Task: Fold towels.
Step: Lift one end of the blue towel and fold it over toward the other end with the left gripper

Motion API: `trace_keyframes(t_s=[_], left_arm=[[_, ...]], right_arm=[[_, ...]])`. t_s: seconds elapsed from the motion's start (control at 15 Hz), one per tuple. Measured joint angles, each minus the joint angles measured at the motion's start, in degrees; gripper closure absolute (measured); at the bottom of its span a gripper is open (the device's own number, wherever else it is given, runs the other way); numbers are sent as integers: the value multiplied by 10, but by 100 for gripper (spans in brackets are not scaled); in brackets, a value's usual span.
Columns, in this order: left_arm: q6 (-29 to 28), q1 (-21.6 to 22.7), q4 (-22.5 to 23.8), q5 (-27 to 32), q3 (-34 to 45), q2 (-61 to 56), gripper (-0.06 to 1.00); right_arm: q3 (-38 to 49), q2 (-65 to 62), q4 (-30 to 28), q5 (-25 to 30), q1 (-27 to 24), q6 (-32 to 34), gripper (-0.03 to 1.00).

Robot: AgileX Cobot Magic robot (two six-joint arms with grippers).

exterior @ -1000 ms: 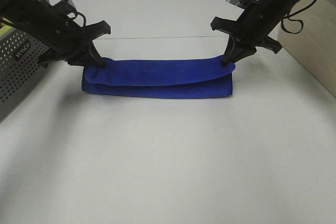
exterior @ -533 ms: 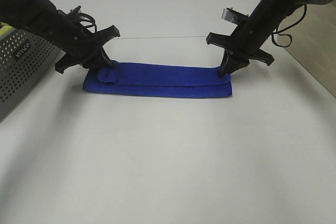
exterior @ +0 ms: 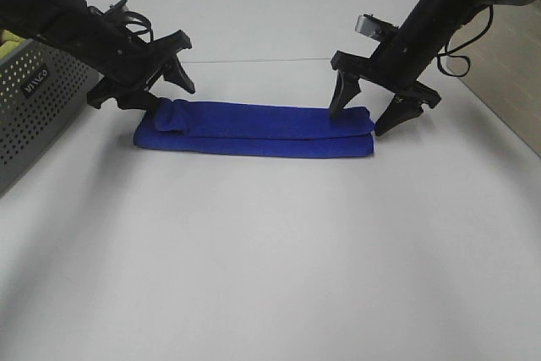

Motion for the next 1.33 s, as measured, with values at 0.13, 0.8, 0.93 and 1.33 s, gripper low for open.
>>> trace_keyframes(t_s=[0.13, 0.8, 0.93, 1.33], left_arm=[[1, 0, 46, -2, -3, -18, 20], [46, 1, 148, 28, -3, 15, 17], [55, 1, 150, 25, -3, 25, 17], [58, 1, 152, -6, -6, 36, 27]], right_arm=[[-1, -26, -12, 6, 0, 0, 18], [-1, -66, -60, 45, 0, 0, 18], [-1, -66, -61, 43, 0, 0, 18], [-1, -66, -61, 38, 0, 0, 18]])
